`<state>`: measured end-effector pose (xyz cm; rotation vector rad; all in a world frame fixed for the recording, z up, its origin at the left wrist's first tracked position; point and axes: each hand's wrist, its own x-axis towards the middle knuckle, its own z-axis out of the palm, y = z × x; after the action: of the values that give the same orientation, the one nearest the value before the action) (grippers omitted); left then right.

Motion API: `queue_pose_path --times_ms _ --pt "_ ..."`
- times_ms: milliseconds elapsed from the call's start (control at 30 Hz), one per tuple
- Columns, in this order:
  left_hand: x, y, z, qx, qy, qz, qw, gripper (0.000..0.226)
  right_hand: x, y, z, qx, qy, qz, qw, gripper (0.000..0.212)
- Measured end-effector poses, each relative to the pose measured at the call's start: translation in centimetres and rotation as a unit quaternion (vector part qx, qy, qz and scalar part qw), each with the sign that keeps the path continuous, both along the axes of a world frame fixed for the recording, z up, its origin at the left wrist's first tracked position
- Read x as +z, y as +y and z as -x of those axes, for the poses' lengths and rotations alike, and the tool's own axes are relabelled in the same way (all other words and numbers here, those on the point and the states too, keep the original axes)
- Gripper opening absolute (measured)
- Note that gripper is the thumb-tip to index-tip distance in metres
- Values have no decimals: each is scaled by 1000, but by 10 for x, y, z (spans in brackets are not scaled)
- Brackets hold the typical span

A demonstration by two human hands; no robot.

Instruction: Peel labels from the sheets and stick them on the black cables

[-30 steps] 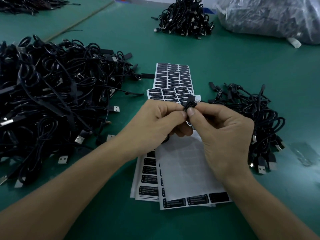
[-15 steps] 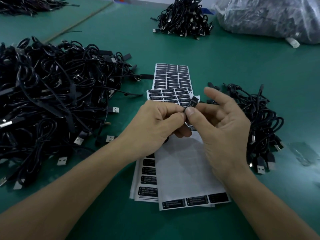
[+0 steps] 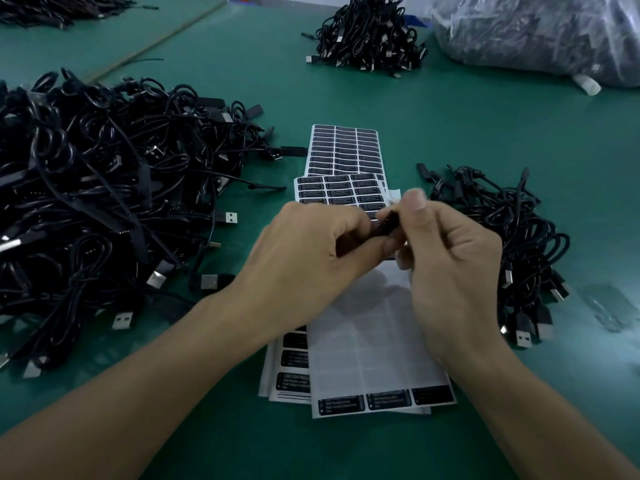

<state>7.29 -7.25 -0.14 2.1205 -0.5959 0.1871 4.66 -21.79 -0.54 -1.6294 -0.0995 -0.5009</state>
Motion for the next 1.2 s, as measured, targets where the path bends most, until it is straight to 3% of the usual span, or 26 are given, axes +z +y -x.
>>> queue_pose_path --times_ms 167,300,367,433,600,800,900,1033,1133,1200 --pt "6 6 -4 21 -90 20 996 13 -2 0 2 35 60 -7 998 37" --pt "19 9 -5 5 -136 124 983 3 -7 5 5 100 52 242 964 47" --pt "25 8 -3 -37 -95 212 972 9 -10 6 5 108 52 343 932 63" --pt "31 7 -1 -75 -50 284 955 11 -12 7 4 115 44 379 917 68" --pt "41 7 1 -120 90 428 891 10 -12 8 3 90 43 285 953 45" --pt "40 6 0 -134 175 480 849 15 -6 11 5 98 3 215 972 19" --pt "38 13 -7 -67 170 500 847 14 -3 10 6 88 -12 177 980 7" --pt "35 29 -21 59 169 507 843 31 7 5 7 25 -65 121 990 22" --pt "29 34 -28 134 190 470 851 43 12 -9 4 -71 -104 183 975 20" --pt "25 34 -32 174 181 421 872 37 15 -21 -1 -152 -105 241 953 17"
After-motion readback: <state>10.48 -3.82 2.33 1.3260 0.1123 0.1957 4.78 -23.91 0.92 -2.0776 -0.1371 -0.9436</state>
